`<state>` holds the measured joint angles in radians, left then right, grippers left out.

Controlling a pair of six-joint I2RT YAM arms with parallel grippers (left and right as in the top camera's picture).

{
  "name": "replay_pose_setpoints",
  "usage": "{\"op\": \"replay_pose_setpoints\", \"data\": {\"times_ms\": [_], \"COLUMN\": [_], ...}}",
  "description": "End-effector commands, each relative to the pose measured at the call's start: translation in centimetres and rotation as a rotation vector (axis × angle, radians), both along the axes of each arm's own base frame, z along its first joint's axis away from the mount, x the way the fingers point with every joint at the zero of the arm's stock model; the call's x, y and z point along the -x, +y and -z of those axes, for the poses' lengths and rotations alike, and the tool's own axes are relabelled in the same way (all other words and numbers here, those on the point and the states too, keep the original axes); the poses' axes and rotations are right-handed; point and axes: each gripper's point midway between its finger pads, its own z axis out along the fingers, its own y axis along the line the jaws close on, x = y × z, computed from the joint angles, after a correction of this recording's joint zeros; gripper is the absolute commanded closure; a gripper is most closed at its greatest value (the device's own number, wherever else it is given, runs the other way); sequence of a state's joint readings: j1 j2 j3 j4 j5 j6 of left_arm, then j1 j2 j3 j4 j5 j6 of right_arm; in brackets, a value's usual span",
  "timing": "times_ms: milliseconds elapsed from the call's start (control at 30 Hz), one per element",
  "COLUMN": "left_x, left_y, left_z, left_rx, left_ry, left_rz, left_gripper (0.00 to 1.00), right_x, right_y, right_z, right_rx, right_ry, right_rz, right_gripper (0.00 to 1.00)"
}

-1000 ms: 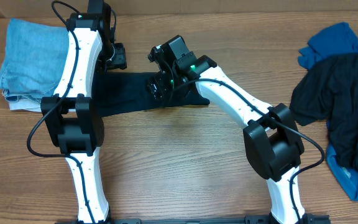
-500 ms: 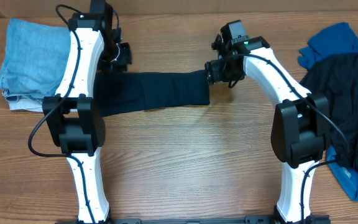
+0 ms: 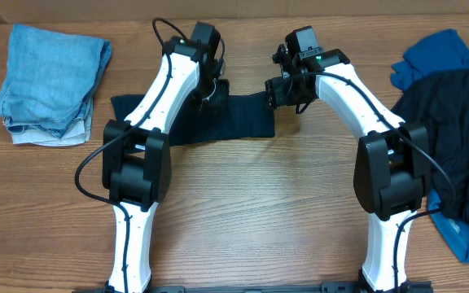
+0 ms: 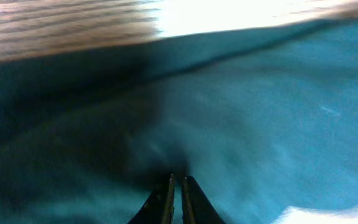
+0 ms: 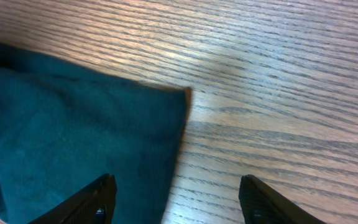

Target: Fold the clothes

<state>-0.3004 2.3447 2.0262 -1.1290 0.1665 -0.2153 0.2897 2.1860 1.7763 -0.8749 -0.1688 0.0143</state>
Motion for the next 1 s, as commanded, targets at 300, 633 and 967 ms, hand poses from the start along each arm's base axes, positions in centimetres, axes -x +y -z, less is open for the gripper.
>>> {"op": "replay_pose_setpoints", "data": {"times_ms": [300,633,967], "left_x": [0.0,0.0,0.1], "left_y": [2.1,1.8,1.8], "left_z": [5.1,5.0,5.0], "left_rx": [-0.074,-0.059,-0.062], "left_ry": [-0.029,-0.028,-0.027], "left_rz": [-0.018,0.007,0.018], "left_gripper": [0.44,0.33,0.35], "right_x": [1.6,2.8,1.9], "right_y": [0.3,4.9,4.5], "right_z": [0.6,0.8,1.0], "right_rx": [-0.024,-0.310,-0.276], "right_ry": [0.031,0.043,0.004], "right_rz": [-0.021,-0.131,-0.120], "right_gripper": [0.28,0.27,0.27]}}
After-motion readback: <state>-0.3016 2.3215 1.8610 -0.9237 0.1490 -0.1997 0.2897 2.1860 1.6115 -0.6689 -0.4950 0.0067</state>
